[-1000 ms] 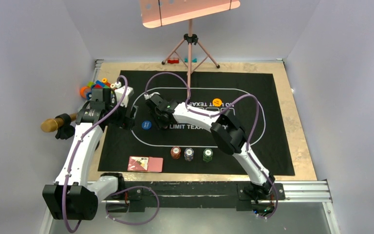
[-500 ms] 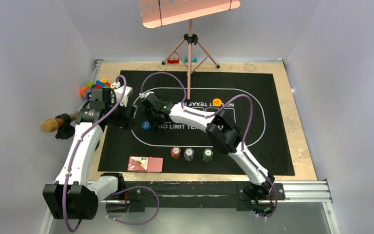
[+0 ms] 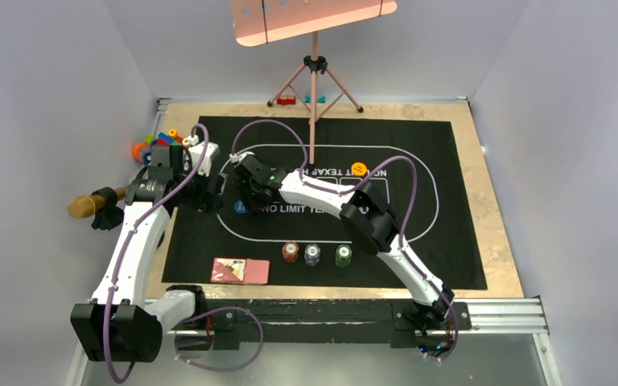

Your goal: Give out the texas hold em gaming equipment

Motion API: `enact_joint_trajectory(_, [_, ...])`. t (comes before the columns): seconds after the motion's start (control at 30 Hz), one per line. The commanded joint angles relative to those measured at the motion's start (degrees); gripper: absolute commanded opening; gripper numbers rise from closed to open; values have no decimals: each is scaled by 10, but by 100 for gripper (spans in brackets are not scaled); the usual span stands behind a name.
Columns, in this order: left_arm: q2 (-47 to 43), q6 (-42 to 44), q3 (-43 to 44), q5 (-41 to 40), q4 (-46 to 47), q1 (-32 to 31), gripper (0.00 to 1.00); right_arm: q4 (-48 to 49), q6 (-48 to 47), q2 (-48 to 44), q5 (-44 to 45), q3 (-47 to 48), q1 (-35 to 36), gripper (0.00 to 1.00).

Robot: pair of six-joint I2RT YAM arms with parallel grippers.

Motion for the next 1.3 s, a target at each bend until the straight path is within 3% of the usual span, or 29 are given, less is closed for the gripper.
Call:
enact_joint_trajectory(0.0, [-4,-12,24,8,-6,4,100,5,-1,-23,18,-14,0,62])
enact_joint_trajectory(0.3, [-8,-17,29,9,-10,4,100,7,-18,-111,38,-47,0,70])
enact_joint_trajectory(0.43, [-6,-14,33,7,-16,4,100,19,-19,-206,43,-119,1,74])
enact_joint_trajectory(0.67, [-8,-2,36,3,-24,4,100,20,-15,-335,26,-290,38,89])
enact_joint_trajectory(0.93, [-15,6,40,-5,-36,4,100,33,10,-378,33,-406,88,93])
enact_joint_trajectory(1.27, [-16,7,44,-10,-46,4,100,49,7,-368,35,-442,106,91])
